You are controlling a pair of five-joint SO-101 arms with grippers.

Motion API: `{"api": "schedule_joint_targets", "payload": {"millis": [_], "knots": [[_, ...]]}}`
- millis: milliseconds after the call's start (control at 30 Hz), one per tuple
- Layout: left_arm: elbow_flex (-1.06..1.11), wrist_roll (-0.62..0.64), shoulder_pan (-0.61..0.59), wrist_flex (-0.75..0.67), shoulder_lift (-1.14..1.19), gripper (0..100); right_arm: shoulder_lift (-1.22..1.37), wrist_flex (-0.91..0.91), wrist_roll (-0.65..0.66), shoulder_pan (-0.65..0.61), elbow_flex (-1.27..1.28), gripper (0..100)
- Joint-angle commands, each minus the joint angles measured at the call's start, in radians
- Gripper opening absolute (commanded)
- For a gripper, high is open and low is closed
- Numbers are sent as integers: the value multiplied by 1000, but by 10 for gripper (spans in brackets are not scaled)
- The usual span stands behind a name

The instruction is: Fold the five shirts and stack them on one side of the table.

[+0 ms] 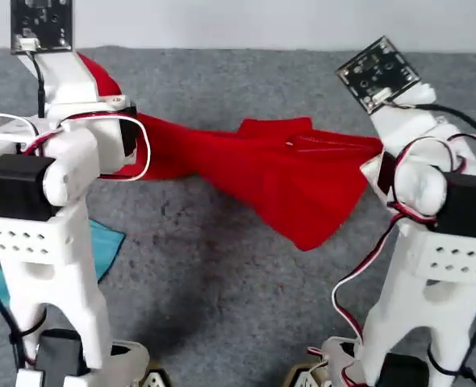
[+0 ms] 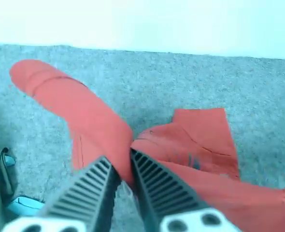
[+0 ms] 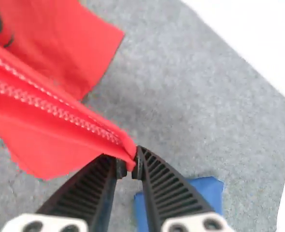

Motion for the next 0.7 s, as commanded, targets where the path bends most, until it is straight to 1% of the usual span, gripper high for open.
{"api": "schedule_joint_targets", "payload": {"millis": [0, 133, 200, 300, 400, 433, 567, 667], "knots": [[-38, -31, -2, 25, -35, 14, -12, 38, -35, 8, -60, 9], [-41, -54, -2, 25, -29, 14, 10, 30, -43, 13, -55, 9], [-38, -61, -2, 18, -25, 14, 44, -35, -104, 25, -40, 9], [-44, -61, 21, 23, 25, 14, 99, -142, -176, 82, -40, 9], [-38, -63, 23, 26, 75, 14, 139, -157, -164, 85, -41, 9], [-36, -74, 23, 26, 86, 14, 143, -130, -152, 77, -41, 9], [-21, -112, 29, 26, 97, 14, 157, -2, -74, -22, -31, 9], [74, -149, 43, 26, 100, 14, 165, 16, -38, -93, 14, 9]]}}
